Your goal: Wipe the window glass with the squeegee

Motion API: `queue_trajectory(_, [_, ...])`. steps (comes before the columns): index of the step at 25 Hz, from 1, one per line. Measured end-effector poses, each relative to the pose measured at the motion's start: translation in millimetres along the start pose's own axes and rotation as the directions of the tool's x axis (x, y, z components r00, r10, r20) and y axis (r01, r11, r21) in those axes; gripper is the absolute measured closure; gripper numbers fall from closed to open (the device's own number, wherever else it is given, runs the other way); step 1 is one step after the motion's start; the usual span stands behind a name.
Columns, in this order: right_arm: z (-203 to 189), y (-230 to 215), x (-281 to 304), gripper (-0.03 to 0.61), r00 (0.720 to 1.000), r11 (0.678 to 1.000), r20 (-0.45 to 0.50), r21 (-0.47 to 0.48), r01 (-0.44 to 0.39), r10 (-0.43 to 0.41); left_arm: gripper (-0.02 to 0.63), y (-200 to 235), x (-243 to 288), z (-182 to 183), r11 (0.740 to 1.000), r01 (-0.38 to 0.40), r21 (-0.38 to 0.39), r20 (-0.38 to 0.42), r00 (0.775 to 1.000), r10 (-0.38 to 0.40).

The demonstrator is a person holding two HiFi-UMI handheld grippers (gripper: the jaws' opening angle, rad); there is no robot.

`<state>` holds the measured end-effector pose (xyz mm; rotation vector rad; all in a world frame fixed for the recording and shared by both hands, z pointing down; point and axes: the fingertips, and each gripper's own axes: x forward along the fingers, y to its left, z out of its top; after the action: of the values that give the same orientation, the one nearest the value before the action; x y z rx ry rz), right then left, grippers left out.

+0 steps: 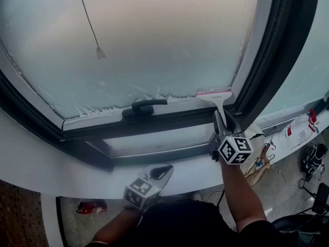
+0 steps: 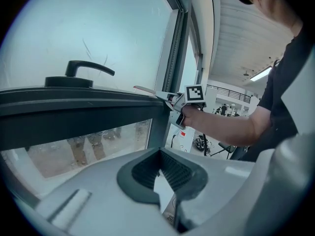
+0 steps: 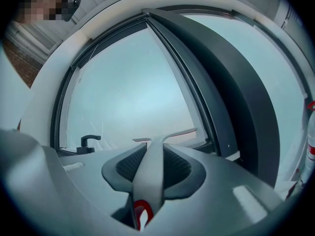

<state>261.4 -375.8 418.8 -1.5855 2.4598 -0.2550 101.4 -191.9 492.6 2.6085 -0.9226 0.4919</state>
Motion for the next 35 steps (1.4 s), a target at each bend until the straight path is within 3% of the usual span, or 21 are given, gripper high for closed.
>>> queue_trajectory(11, [-17.8, -1.7, -3.2, 0.449, 0.999, 0.999, -0.04, -0.039, -0.01, 0.008, 0.614, -0.4, -4.1, -5.9, 1.0, -0.01, -0.016, -0.003, 1.0, 0.01])
queue_trajectory(20, [-11.2, 3.7, -4.1, 0.449, 0.998, 1.0, -0.063, 0.012, -0.006, 0.007, 0.614, 5.2, -10.4, -6.8, 0.999, -0.027, -0.018, 0.004, 1.0, 0.027])
queue_trajectory(23, [20.9, 24.2, -10.4, 0.45, 1.0, 0.999, 0.001, 0.047, -0.025, 0.025, 0.614, 7.6, -13.5, -4.1, 0.999, -0.031, -0.029, 0.011, 0.999, 0.031])
queue_trajectory(26, [73.3, 59.3, -15.4, 0.449, 0.99, 0.998, 0.121, 0.003, -0.07, 0.069, 0.614, 15.8, -17.6, -7.7, 0.998, -0.055, -0.018, 0.017, 0.998, 0.056])
queue_trajectory(30, [143.9, 111.8, -14.1, 0.449, 0.955, 0.988, 0.257, -0.083, -0.128, 0.145, 0.614, 20.8, -25.6, -12.2, 0.997, -0.068, -0.019, 0.018, 0.997, 0.069])
queue_trajectory(35, [211.6, 162.7, 6.6, 0.449, 0.905, 0.97, 0.357, -0.156, -0.186, 0.231, 0.614, 27.0, -37.4, -12.3, 0.996, -0.087, -0.02, 0.034, 0.996, 0.088])
